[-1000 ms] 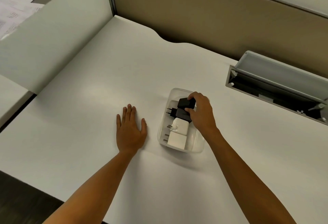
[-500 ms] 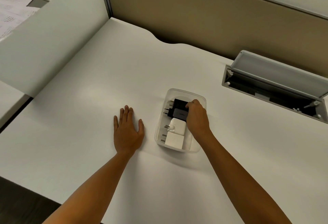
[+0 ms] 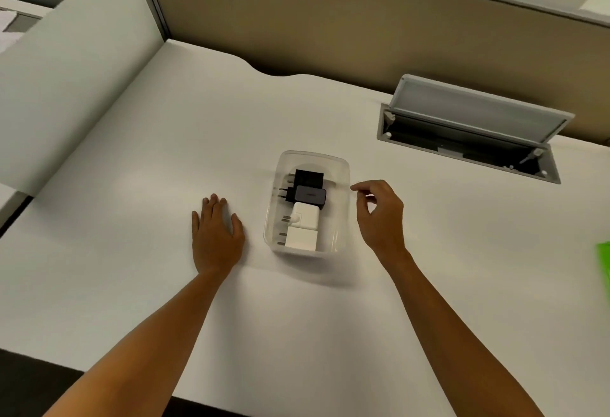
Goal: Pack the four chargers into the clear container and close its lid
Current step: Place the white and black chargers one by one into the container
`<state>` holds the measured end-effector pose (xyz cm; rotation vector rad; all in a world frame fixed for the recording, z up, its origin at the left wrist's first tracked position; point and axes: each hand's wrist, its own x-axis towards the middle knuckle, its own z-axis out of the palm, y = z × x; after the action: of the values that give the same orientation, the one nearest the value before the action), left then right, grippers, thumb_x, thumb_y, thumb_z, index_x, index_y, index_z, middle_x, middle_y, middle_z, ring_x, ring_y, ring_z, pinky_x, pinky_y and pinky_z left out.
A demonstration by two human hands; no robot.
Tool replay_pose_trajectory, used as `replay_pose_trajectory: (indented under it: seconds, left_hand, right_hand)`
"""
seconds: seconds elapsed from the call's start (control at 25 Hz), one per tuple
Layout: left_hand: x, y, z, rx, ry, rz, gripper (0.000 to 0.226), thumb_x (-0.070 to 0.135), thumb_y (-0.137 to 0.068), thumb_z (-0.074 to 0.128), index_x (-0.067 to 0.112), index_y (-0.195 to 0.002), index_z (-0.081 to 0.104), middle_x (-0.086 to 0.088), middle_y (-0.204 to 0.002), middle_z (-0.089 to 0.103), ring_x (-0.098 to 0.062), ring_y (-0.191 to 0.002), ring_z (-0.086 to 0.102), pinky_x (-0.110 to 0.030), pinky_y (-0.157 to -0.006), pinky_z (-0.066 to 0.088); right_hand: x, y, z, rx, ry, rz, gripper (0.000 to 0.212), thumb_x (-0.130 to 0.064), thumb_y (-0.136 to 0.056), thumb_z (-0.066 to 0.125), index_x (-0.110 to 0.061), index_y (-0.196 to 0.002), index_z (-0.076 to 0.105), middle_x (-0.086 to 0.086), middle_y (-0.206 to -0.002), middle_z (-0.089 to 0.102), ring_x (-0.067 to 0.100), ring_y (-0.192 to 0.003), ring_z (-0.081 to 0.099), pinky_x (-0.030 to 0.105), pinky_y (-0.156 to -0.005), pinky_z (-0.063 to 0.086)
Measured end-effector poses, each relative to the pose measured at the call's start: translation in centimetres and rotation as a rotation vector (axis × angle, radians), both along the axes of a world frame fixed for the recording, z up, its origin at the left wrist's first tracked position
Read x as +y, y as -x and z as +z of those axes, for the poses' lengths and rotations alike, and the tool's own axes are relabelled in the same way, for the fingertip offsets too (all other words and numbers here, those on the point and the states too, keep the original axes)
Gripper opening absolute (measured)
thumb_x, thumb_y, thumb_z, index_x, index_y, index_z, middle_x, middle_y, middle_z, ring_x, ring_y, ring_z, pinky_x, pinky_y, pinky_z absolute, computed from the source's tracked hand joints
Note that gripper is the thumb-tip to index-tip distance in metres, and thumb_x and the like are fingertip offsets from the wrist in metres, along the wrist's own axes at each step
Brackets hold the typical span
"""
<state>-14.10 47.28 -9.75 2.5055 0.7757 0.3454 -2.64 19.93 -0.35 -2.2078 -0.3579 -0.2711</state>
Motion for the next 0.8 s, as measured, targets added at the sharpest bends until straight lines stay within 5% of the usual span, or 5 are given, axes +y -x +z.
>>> replay_pose_trajectory:
  seconds: [0.16,0.36,0.56,0.8]
  left_hand:
    - [-0.4,-0.2,0.6,-0.167,0.163,0.089,0.034,0.01,-0.095,0.056,0.001,-0.128,0.061,-0.016,-0.143,0.055,-0.033,-0.138,0.047,-0.045,-0.119,0.03]
    - [-3.3,-2.3,6.0,-0.472,0.395,0.142,0.026,0.006,-0.094,0.056,0.006,-0.118,0.067,-0.01,-0.128,0.065,-0.023,-0.124,0.058,-0.002,-0.098,0.035]
    - [-9.7,-5.6,11.0,-0.576,0.397,-0.124,0.028,0.003,-0.093,0.055,0.008,-0.118,0.067,-0.002,-0.127,0.065,-0.011,-0.121,0.058,-0.011,-0.104,0.038]
    - [-21.8,-7.8,11.0,-0.53,0.41,-0.436,0.027,0.003,-0.093,0.058,0.009,-0.118,0.068,-0.005,-0.13,0.066,-0.018,-0.123,0.059,-0.032,-0.109,0.045]
  right_hand:
    - [-4.0,1.8,-1.0,0.021,-0.003,-0.055,0.019,0.001,-0.09,0.056,-0.011,-0.096,0.07,-0.001,-0.096,0.068,0.007,-0.088,0.063,0.013,-0.078,0.051]
    - [-9.0,3.4,-2.1,0.037,-0.003,-0.152,0.022,0.003,-0.088,0.055,-0.013,-0.093,0.069,-0.003,-0.093,0.068,0.007,-0.086,0.063,0.018,-0.076,0.053]
    - [-13.3,4.4,-2.9,0.027,-0.002,-0.205,0.023,0.006,-0.087,0.055,-0.012,-0.092,0.069,-0.002,-0.093,0.068,0.009,-0.086,0.064,0.019,-0.074,0.053]
    - [-20.9,4.3,-2.9,0.015,-0.008,-0.338,0.023,0.006,-0.086,0.055,-0.013,-0.093,0.068,-0.002,-0.093,0.068,0.011,-0.086,0.063,0.02,-0.074,0.053]
